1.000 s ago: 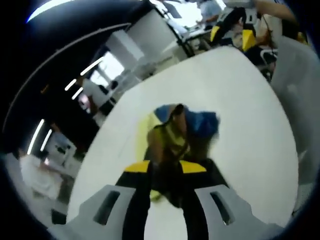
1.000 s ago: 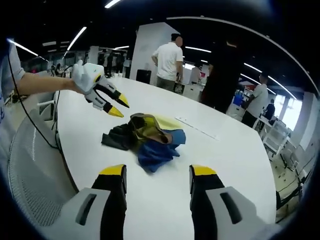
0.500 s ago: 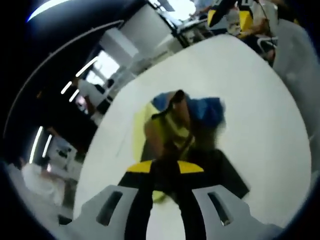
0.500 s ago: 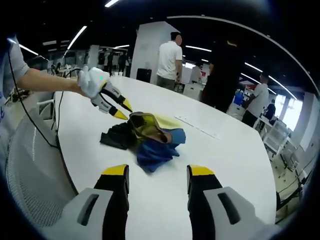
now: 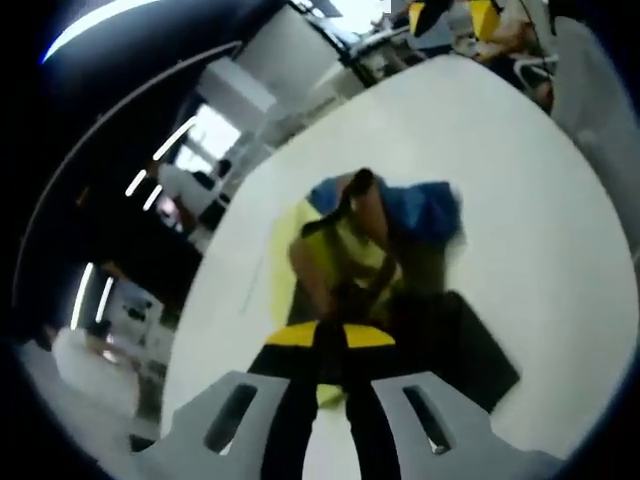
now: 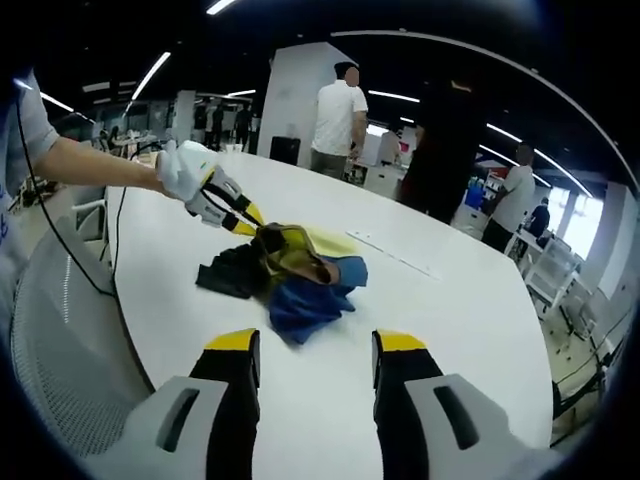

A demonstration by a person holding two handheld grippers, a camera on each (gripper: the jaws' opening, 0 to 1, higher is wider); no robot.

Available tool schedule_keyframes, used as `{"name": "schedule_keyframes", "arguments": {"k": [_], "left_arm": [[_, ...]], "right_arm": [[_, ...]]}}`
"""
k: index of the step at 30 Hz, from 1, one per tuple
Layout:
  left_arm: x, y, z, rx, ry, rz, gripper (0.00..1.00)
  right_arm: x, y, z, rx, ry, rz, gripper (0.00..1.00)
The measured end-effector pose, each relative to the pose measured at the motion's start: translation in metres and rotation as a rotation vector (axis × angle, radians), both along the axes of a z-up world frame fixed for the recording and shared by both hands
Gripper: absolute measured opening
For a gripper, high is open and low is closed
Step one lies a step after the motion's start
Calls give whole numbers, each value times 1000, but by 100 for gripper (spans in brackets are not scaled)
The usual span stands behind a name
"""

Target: Fold the garment on the visible template until the final outline fits inside the template.

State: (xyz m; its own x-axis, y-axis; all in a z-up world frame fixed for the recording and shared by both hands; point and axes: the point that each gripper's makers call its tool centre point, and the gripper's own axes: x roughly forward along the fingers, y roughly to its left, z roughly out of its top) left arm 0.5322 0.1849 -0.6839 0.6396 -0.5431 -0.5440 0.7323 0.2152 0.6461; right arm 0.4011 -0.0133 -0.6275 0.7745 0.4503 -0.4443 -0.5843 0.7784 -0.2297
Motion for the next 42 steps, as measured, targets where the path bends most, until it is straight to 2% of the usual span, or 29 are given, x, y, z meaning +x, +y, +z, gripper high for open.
{"name": "schedule_keyframes", "arguments": {"k": [5,10,20,25,28,31,33,42], "left_arm": [[1,2,12,-47,1,18,0],[0,5,21,-60,-16,20,0],[-1,8,47,-118,-40,45,0],[-3,9,55,-139,-43,67,0],[-6,8,56,-137,-44,62,0],[-8,7,59,-134,-47,55,0],[-9,8,60,-133,-48,55,0],[-13,19,64,-136,-62,67,0]], "right_arm": [[3,2,1,-3,-5,9,44],[8,7,5,-2,-23,26,44],[24,17,7,-53,-56,77,37],[32,29,2,-14,-49,98,34],[39,33,-5,-54,-61,109,32],[48,39,-13,-146,-77,148,31],[53,45,-17,-173,-89,171,30],[82,55,-25,-248,-130,242,28]]}}
